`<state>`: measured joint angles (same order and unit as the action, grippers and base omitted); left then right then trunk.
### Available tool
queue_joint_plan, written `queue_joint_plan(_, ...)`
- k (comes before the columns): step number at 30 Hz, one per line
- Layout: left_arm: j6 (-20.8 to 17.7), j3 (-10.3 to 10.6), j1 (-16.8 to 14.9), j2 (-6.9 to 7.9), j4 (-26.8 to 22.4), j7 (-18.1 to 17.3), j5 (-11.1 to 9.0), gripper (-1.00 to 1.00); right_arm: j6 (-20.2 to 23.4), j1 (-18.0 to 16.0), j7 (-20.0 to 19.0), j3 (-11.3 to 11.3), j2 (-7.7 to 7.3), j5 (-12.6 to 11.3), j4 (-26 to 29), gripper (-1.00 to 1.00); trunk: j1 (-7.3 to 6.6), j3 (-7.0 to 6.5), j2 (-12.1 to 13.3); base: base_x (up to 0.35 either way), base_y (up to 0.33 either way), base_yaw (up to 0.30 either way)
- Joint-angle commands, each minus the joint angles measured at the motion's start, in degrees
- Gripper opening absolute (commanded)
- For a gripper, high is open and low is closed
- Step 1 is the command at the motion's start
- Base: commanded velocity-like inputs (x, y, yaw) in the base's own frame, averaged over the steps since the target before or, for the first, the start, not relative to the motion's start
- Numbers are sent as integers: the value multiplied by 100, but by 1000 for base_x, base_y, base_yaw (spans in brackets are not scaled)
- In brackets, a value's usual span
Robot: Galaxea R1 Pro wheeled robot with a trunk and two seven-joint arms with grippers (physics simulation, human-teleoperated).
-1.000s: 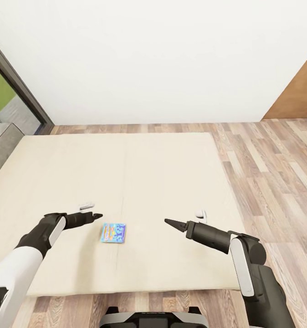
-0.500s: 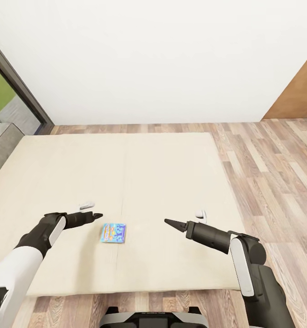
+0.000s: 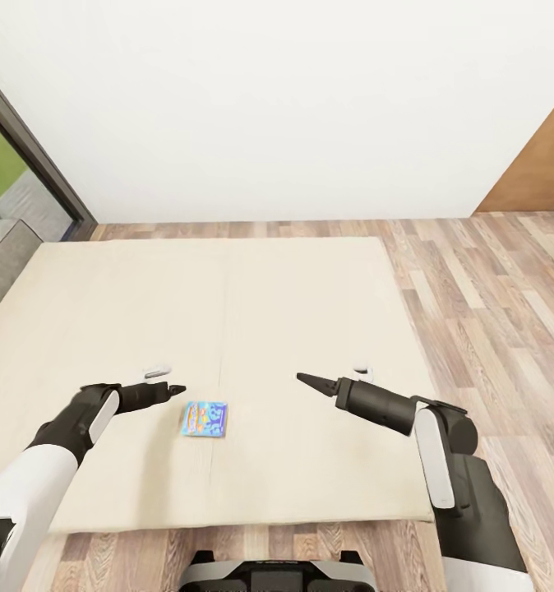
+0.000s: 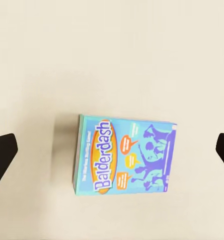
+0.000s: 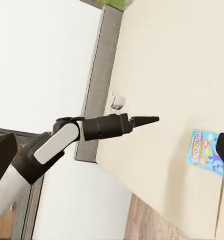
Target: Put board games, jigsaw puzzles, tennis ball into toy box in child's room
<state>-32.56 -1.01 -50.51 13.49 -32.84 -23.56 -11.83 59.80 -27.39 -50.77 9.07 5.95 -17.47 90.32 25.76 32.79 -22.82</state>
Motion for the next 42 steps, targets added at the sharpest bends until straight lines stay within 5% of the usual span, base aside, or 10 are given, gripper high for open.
queue_joint_plan(1, -45, -11, -3, -1, -4, -7, -30, 100, 20, -104, -42, 17, 0, -7, -7, 100, 2, 16, -10, 0, 0, 0)
queue_joint_plan(8, -49, 1, -3, -11, -3, -1, -30, 100, 20, -796, -28, 40, -65, -368, -64, 100, 2, 76, -10, 0, 0, 0)
queue_joint_plan(18, -85, 20, -3, -13, -3, 1, -23, 100, 20, -1324, 36, 42, -45, -390, -116, 100, 2, 162, -10, 0, 0, 0)
queue_joint_plan(42, -103, 17, -3, -13, -20, 20, -30, 100, 20, -1454, 213, 0, -59, -377, -285, 100, 2, 370, -10, 0, 0, 0)
